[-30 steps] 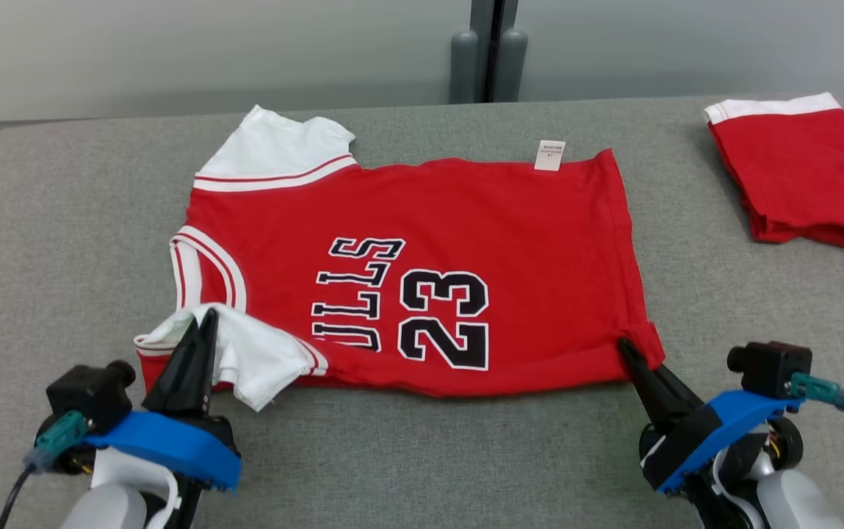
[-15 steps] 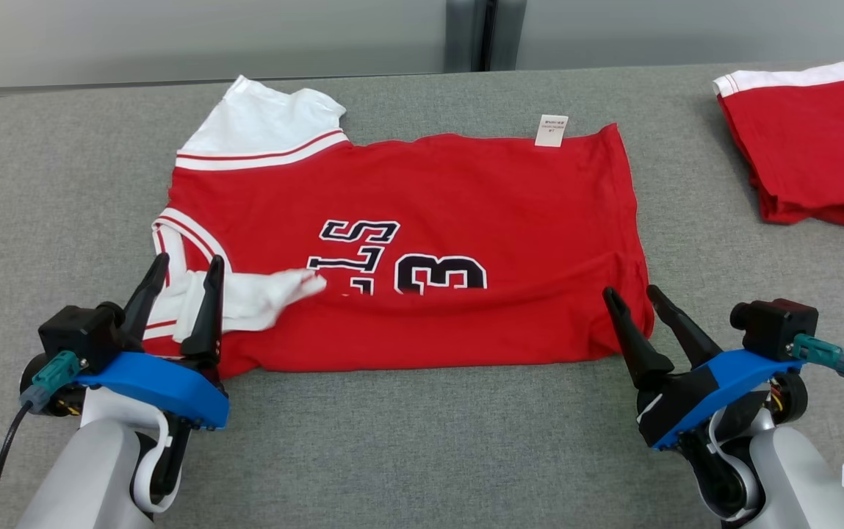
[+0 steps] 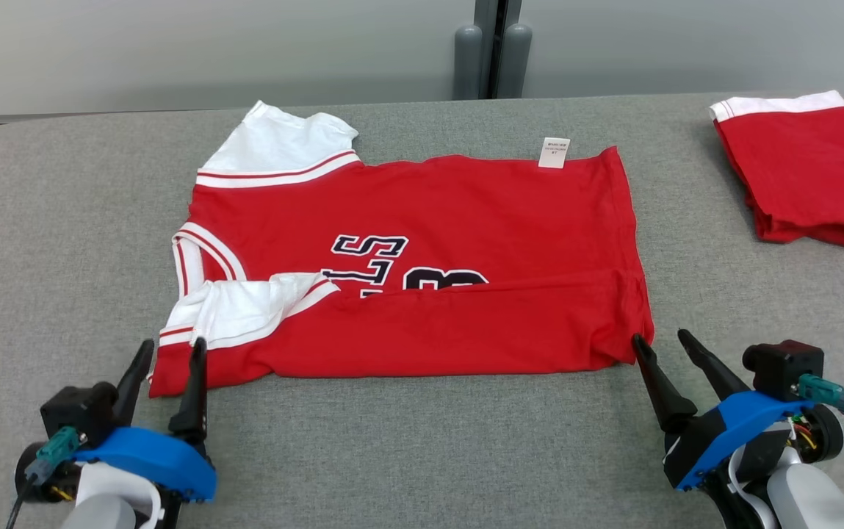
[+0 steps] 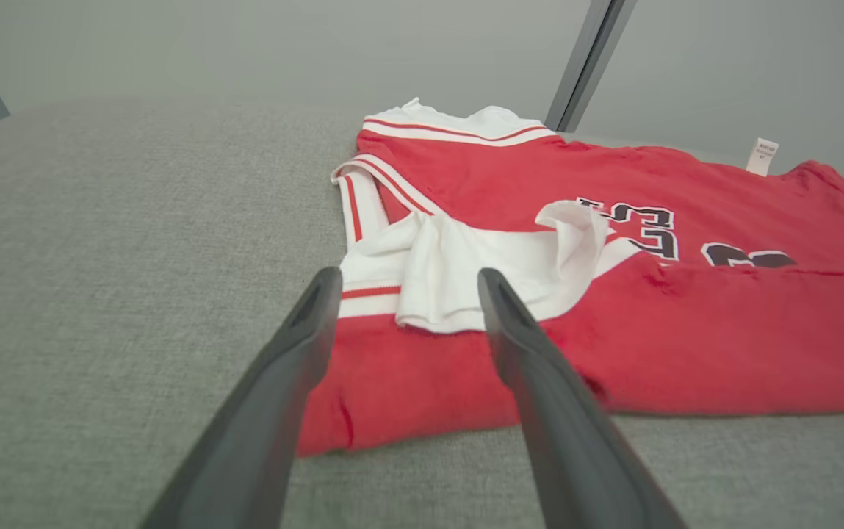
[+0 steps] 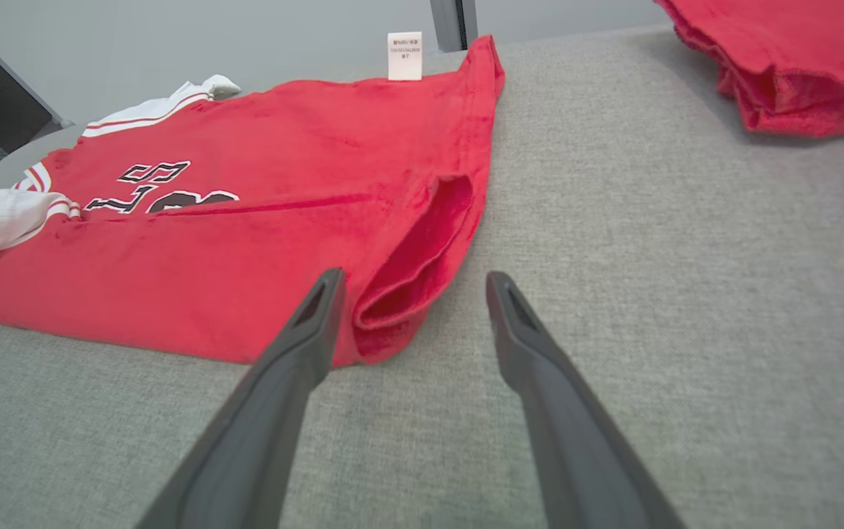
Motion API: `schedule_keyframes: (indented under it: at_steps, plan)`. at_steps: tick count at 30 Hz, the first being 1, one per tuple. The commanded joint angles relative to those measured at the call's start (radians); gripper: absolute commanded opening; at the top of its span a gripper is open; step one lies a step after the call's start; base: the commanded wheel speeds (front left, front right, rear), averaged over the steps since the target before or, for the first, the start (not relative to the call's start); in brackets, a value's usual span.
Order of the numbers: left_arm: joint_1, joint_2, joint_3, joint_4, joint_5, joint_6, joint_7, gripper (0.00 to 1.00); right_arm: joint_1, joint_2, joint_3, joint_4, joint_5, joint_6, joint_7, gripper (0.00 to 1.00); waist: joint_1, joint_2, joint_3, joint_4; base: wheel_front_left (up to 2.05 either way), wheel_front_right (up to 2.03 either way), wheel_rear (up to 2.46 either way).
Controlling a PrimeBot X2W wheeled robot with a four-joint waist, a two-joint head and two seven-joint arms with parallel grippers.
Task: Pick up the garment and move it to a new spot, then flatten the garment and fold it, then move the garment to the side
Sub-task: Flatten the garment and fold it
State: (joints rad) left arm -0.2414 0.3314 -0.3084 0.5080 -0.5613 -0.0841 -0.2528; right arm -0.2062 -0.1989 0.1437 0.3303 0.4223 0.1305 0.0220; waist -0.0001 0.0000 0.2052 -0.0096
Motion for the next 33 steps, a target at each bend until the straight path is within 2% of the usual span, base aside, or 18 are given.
schedule_keyframes:
  at_steps: [1,7,19,20,21,22,23,24,33]
  plan:
    - [0.012,0.002,0.002,0.010,0.003,0.006,-0.004,1.00,0.001,0.003,-0.002,0.009,-0.005,0.001,-0.006,1.00,0.0001,0.0000,0.001,0.001,0.00,0.00,0.00]
    - [0.015,-0.001,-0.002,0.078,0.000,0.013,-0.002,1.00,-0.039,0.020,0.006,0.069,-0.029,0.001,-0.011,1.00,0.0001,0.0000,0.012,0.000,0.00,0.00,0.00]
    - [-0.046,-0.018,-0.021,0.246,0.000,-0.011,-0.004,1.00,-0.126,0.052,0.020,0.234,-0.057,0.001,-0.051,1.00,0.0001,0.0000,0.030,0.000,0.00,0.00,0.00]
    - [-0.049,-0.023,-0.025,0.256,0.000,-0.014,-0.004,1.00,-0.129,0.055,0.024,0.244,-0.052,0.001,-0.053,0.48,0.0001,0.0000,0.029,0.001,0.00,0.00,0.00]
    - [-0.050,-0.027,-0.030,0.266,-0.001,-0.015,-0.004,1.00,-0.132,0.057,0.028,0.253,-0.048,0.001,-0.060,0.23,0.0001,0.0000,0.027,0.002,0.00,0.00,0.00]
    - [-0.052,-0.029,-0.034,0.276,-0.003,-0.020,-0.003,0.48,-0.134,0.058,0.031,0.260,-0.047,0.001,-0.064,0.00,0.0001,0.0000,0.026,0.004,0.00,0.00,0.00]
    - [-0.055,-0.030,-0.036,0.285,-0.005,-0.022,-0.003,0.27,-0.136,0.062,0.034,0.264,-0.042,0.001,-0.073,0.00,0.0001,0.0000,0.023,0.004,0.00,0.00,0.00]
    - [-0.059,-0.032,-0.040,0.289,-0.004,-0.025,-0.003,0.00,-0.137,0.062,0.035,0.268,-0.038,0.001,-0.085,0.00,0.0001,0.0000,0.020,0.005,0.00,0.00,0.00]
    - [-0.029,-0.029,0.001,0.218,-0.008,-0.030,-0.012,0.00,-0.085,0.053,0.060,0.280,0.006,0.001,-0.156,0.00,0.0001,0.0000,-0.054,0.015,0.00,0.00,0.00]
